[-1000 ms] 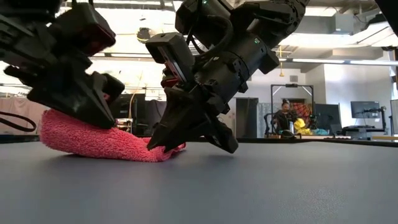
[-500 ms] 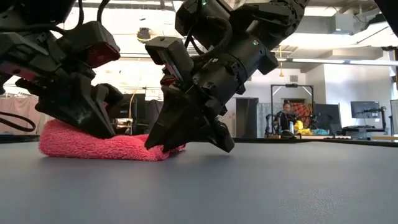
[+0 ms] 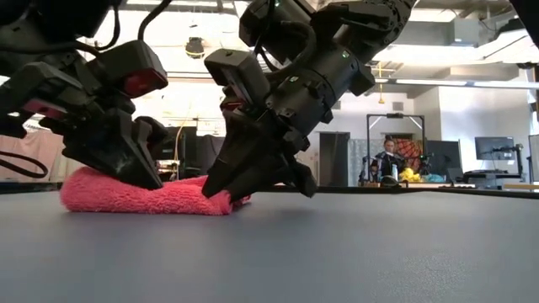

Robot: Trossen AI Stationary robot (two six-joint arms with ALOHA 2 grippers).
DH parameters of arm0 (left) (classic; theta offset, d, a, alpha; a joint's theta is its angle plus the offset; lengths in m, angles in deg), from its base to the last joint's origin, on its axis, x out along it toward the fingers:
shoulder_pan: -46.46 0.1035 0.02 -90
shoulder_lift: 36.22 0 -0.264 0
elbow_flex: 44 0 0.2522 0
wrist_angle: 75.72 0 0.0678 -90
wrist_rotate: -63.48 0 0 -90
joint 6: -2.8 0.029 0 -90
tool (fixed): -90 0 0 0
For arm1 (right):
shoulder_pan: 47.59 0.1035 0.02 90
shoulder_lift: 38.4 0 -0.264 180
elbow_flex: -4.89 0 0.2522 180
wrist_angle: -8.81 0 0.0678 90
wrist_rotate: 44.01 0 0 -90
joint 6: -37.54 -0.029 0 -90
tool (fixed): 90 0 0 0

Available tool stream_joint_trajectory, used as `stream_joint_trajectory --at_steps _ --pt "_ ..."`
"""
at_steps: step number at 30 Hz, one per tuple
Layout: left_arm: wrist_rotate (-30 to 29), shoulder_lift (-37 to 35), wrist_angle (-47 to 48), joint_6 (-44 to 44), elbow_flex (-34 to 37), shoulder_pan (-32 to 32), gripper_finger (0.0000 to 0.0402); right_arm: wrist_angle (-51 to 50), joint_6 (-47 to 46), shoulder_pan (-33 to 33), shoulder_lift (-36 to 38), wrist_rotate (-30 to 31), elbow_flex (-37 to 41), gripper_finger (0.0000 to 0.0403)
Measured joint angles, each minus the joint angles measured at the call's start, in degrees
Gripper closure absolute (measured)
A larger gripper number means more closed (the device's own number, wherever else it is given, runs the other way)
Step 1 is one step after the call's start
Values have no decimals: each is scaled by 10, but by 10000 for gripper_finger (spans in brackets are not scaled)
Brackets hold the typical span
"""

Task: Roll towel into tight, uniform cylinder
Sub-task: Roll the red towel

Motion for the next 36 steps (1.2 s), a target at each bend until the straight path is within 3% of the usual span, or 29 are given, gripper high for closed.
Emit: stream_joint_trajectory --at_steps 7,15,24,31,36 --pt "7 0 -4 -1 5 9 401 1 -9 3 2 -19 0 299" --pt "7 0 -2 -3 6 9 402 -20 16 0 18 3 0 299" --pt "7 0 4 -1 6 9 402 -92 55 -15 48 8 -1 299" --pt "4 0 14 12 6 21 402 -77 188 15 59 30 -1 299" --pt "14 0 17 24 6 34 402 -53 385 69 58 128 -1 299"
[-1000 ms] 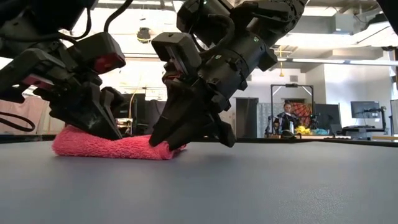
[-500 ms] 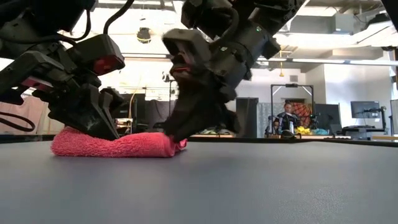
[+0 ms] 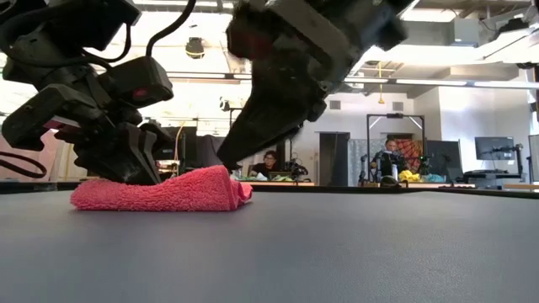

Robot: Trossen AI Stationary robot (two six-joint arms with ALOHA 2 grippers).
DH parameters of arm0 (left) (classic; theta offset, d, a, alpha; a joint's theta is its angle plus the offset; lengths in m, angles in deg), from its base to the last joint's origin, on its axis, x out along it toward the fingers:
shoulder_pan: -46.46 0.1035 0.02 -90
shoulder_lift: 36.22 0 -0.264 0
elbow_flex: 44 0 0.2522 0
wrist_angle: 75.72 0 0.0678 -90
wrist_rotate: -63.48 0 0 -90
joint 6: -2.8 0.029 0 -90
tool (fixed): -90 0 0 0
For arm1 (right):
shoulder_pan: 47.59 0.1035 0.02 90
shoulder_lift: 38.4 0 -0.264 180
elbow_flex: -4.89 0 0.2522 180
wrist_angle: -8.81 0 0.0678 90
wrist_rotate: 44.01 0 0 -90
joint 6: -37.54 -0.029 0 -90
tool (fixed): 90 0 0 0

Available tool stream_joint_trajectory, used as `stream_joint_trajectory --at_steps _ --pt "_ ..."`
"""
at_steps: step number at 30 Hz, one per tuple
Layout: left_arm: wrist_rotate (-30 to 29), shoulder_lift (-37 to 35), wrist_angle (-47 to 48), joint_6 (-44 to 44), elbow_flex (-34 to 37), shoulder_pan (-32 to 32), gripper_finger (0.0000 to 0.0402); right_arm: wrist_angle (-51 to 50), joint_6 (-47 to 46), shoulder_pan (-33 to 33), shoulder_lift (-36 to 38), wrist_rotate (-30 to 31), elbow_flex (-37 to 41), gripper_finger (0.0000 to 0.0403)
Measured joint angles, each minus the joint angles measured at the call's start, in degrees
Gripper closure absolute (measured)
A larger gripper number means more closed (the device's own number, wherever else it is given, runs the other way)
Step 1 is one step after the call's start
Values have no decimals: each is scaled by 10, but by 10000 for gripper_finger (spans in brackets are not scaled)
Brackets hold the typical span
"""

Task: Roll towel into tight, uniform cylinder
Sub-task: Roll the red towel

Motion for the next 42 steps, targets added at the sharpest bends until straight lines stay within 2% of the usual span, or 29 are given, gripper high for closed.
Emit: stream_joint_trajectory --at_steps 3,5,7,12,20,24,35,38,42 --pt "8 0 -1 6 0 6 402 -1 125 42 -1 156 0 299" --pt "9 0 -1 8 0 9 402 0 173 58 -1 223 0 299" --pt "15 0 -1 11 0 13 402 4 173 57 -1 226 0 299" --pt "29 0 -5 19 0 19 402 24 163 26 -14 167 -1 281" --pt "29 0 -3 33 0 19 402 34 198 9 -30 161 -1 178" --pt "40 0 -4 34 0 23 402 34 216 9 -30 182 -1 154" --pt "76 0 -7 51 0 40 401 72 255 6 -69 176 0 186" --pt "85 0 -7 53 0 44 402 74 237 6 -76 192 0 213" --pt "99 0 -7 60 0 50 401 75 222 14 -76 209 0 270"
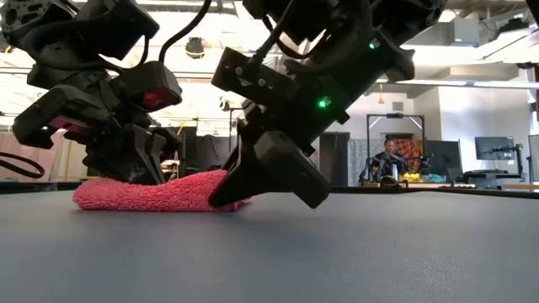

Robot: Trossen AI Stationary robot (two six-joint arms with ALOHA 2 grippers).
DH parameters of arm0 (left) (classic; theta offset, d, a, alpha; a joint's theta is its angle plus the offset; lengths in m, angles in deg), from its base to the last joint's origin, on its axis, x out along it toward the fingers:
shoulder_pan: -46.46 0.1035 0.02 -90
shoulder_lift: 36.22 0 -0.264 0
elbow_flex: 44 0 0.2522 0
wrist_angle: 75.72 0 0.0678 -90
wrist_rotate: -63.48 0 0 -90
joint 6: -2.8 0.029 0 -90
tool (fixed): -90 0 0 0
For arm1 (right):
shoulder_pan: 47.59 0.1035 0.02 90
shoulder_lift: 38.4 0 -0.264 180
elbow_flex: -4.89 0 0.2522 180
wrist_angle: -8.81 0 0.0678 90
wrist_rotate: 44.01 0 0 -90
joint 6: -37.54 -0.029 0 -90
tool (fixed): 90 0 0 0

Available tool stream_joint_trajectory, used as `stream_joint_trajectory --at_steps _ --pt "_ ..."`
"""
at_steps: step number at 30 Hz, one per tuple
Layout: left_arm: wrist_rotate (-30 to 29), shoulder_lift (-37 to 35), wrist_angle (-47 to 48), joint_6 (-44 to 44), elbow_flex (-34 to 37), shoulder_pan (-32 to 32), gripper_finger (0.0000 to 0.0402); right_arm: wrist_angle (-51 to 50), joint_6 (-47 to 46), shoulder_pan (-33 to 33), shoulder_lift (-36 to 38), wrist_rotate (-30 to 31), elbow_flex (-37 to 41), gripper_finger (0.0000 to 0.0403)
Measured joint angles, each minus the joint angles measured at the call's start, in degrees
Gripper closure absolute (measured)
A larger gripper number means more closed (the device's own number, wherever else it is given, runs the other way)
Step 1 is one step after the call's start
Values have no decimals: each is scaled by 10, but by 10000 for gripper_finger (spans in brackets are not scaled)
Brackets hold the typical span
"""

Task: Roll towel into tight, uniform cylinder
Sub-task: Roll the red towel

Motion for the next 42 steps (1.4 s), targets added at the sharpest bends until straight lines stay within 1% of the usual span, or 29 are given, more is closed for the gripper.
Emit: stream_joint_trajectory --at_steps 3,6,11,16,18,21,24,30,33,36,38,40,42 --pt "1 0 0 0 0 3 402 -2 -62 -3 0 -14 0 324" --pt "8 0 0 3 0 3 402 -5 -142 -13 0 -70 0 372" --pt "27 0 0 2 0 3 401 -4 -284 -33 2 -152 -1 376" --pt "48 0 0 -7 0 1 401 -2 -424 -54 2 -251 -2 371" --pt "51 0 0 -7 0 0 401 -2 -467 -55 2 -273 -2 373" --pt "52 -2 0 0 0 0 401 -3 -506 -53 2 -305 -2 374" --pt "48 -3 -3 2 0 1 401 -3 -529 -50 2 -309 0 370" --pt "46 -6 -2 15 -10 1 401 -9 -543 -49 0 -305 0 372" --pt "32 -29 -1 30 -12 1 401 -14 -549 -45 0 -292 0 373" --pt "11 -73 18 43 -12 1 401 -19 -557 -39 0 -272 0 372" --pt "6 -102 36 45 -13 1 401 -20 -561 -33 0 -254 0 372" --pt "12 -122 48 45 -13 -1 401 -22 -571 -30 0 -243 0 373" --pt "39 -126 50 45 -12 -12 401 -18 -579 -27 0 -239 1 373"
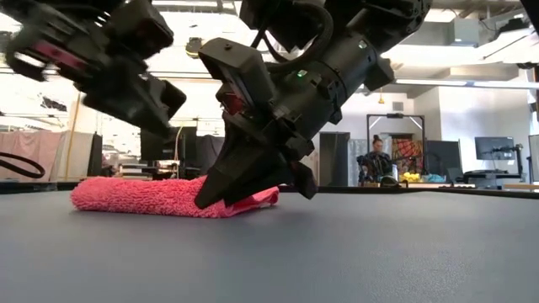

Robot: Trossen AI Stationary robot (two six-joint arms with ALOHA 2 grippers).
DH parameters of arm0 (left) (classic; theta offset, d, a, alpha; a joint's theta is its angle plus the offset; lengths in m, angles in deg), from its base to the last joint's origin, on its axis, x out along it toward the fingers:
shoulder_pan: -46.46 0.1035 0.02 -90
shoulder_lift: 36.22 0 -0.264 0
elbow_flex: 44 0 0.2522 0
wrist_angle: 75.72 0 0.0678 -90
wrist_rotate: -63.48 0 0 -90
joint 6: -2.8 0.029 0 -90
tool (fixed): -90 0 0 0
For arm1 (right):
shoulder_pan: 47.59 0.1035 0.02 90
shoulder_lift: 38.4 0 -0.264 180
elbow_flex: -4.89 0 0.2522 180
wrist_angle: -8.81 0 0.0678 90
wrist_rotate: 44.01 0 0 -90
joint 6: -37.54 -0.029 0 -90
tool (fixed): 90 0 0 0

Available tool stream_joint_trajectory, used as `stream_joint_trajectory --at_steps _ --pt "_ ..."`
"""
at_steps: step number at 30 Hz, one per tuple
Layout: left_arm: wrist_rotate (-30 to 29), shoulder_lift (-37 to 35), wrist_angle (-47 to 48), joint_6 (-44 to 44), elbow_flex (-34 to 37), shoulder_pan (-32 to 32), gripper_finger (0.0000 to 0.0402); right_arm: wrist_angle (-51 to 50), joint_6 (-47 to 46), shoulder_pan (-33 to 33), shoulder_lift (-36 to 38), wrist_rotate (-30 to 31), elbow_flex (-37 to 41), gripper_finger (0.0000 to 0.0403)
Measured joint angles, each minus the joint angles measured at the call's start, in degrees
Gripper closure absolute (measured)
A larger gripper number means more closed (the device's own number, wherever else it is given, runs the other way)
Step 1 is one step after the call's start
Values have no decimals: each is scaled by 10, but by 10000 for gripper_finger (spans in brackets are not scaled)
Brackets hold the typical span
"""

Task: Roll towel into tight, uniform cylinder
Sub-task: Roll the red towel

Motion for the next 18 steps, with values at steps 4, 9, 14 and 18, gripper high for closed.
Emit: stream_joint_trajectory --at_steps 4,9,14,18 --pt "31 33 -10 34 1 -35 383 3 -12 3 0 3 0 371" --pt "-18 87 -45 79 2 -58 324 4 -19 3 0 3 0 372" --pt "-52 107 -72 93 2 -59 255 4 -15 3 -1 2 0 368" --pt "-60 107 -70 92 2 -59 214 7 -14 3 -1 2 1 369"
